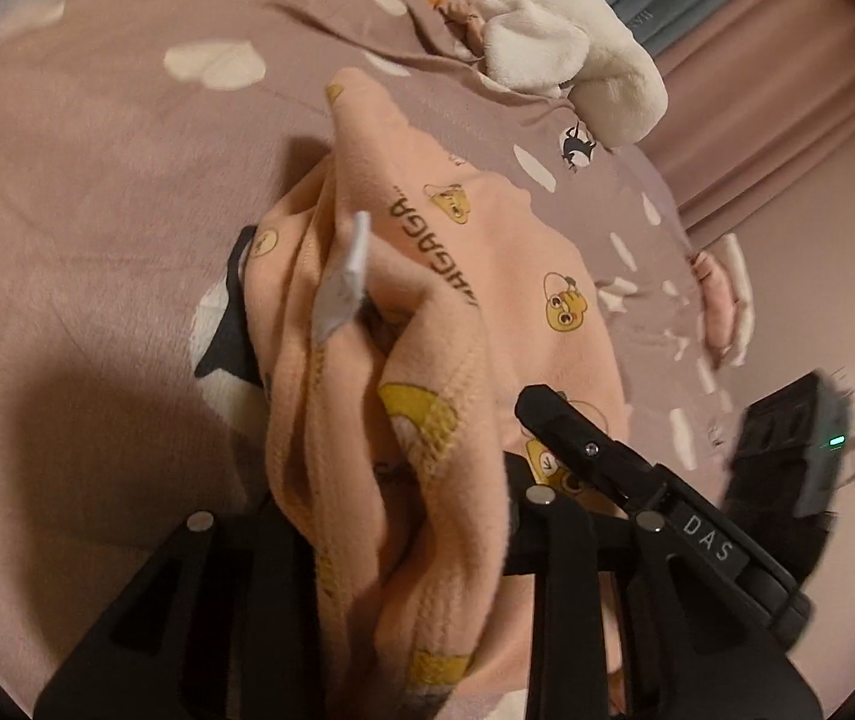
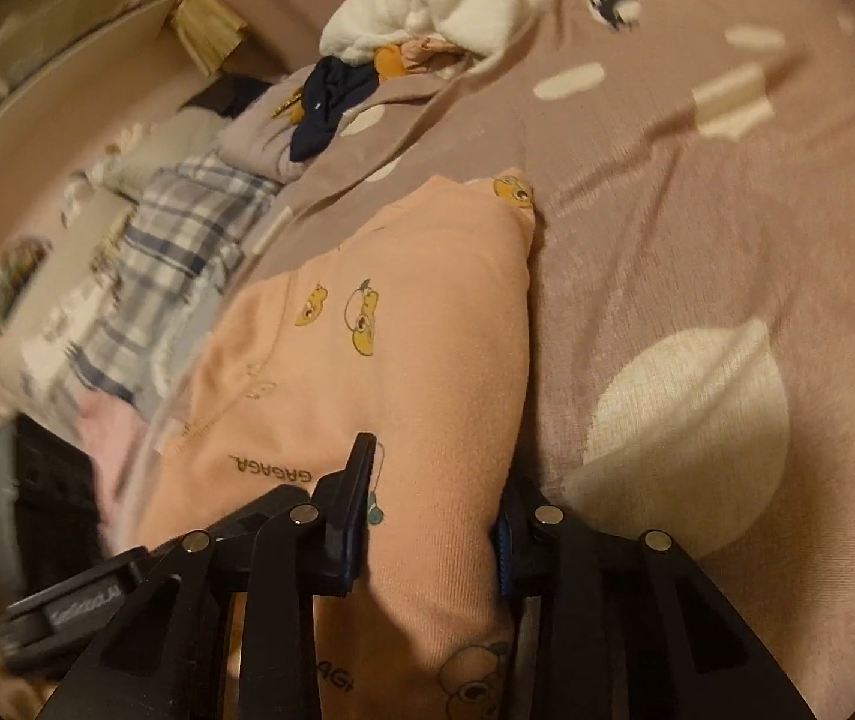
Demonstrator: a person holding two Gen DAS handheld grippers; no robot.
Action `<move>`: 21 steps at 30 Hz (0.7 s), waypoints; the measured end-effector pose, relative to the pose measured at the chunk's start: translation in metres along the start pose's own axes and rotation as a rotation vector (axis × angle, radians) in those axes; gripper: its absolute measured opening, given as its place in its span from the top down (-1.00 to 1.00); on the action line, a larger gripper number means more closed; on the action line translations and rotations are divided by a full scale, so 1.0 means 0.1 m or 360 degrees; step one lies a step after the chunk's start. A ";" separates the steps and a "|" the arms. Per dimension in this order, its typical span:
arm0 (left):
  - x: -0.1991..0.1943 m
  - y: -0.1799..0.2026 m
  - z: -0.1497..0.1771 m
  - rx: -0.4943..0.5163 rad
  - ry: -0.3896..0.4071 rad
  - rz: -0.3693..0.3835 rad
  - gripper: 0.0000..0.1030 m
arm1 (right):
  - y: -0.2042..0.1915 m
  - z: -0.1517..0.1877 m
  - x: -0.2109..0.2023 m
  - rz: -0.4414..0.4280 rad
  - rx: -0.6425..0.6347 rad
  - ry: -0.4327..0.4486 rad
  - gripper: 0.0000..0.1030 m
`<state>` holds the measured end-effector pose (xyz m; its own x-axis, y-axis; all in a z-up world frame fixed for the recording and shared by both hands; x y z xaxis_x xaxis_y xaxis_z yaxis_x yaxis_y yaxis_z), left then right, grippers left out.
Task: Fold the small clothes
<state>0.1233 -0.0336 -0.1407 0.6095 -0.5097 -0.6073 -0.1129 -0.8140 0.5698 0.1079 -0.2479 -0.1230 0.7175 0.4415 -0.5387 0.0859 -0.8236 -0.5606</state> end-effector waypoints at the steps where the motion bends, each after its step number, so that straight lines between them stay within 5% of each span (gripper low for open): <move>1: -0.01 0.03 0.02 0.0048 0.0021 -0.0033 0.44 | -0.06 0.00 -0.01 0.0047 -0.0058 0.0015 0.35; 11: -0.15 0.29 0.04 0.0337 0.0215 -0.0214 0.55 | -0.28 -0.06 -0.19 0.0107 -0.0264 0.0135 0.46; 21: -0.72 0.95 0.07 0.0486 0.0406 -0.0153 0.56 | -0.45 -0.27 -0.97 0.0001 -0.0344 0.0381 0.47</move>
<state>0.0630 -0.0762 -0.0468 0.7995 -0.3729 -0.4709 -0.2502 -0.9194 0.3034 0.0530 -0.2628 -0.0287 0.8575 0.3657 -0.3618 0.2116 -0.8918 -0.3999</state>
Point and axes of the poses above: each gripper's, at about its wrist camera, not at the fingertips, and x roughly the way its jaws point, y to its right, z to its underside, the point moved 1 cm from there along x, roughly the way its jaws point, and after that the axes turned 8 degrees about y, right-handed, at the moved point
